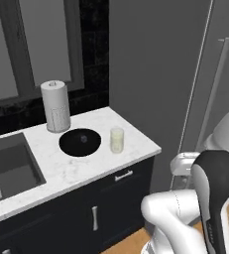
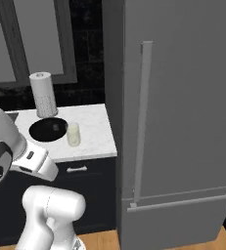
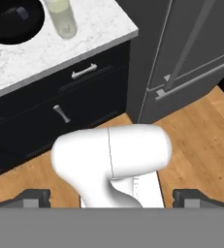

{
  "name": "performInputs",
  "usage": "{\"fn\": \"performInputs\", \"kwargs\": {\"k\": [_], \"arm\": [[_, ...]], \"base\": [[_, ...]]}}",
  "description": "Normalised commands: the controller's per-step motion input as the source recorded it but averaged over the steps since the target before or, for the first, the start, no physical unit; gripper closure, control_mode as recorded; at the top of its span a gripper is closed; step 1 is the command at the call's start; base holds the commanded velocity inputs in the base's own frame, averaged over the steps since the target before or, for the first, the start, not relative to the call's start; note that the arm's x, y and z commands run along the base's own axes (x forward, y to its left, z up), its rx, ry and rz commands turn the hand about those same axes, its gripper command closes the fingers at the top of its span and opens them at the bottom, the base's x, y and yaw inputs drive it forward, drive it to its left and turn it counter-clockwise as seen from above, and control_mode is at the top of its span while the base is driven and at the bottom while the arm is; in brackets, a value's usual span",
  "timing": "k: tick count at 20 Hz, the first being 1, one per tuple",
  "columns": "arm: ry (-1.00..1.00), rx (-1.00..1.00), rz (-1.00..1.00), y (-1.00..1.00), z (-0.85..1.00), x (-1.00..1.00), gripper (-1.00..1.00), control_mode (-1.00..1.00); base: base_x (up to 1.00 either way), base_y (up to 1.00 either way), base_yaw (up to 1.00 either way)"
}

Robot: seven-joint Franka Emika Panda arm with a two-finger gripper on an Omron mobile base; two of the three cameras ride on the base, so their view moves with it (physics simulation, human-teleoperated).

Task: Grab a lemon wedge from the fridge and one ice cube from the ice bowl, and put them in the glass of lemonade.

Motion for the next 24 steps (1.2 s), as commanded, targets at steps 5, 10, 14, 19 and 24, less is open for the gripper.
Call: {"fn": "performInputs", "kwargs": {"k": [5,10,14,19,24], "arm": [[0.00,0.00,0.00,0.00,0.00,0.00,-1.00,1.00],[0.00,0.00,0.00,0.00,0.00,0.00,-1.00,1.00],[0.00,0.00,0.00,0.00,0.00,0.00,-1.00,1.00],[0.00,0.00,0.00,0.00,0.00,0.00,-1.00,1.00],[0.00,0.00,0.00,0.00,0.00,0.00,-1.00,1.00]], "base": [[0.33,-0.12,-0.24],[0.02,-0.13,-0.28],[0.02,-0.21,-0.27],[-0.01,-0.34,-0.09],[-0.42,-0.31,0.00]]}}
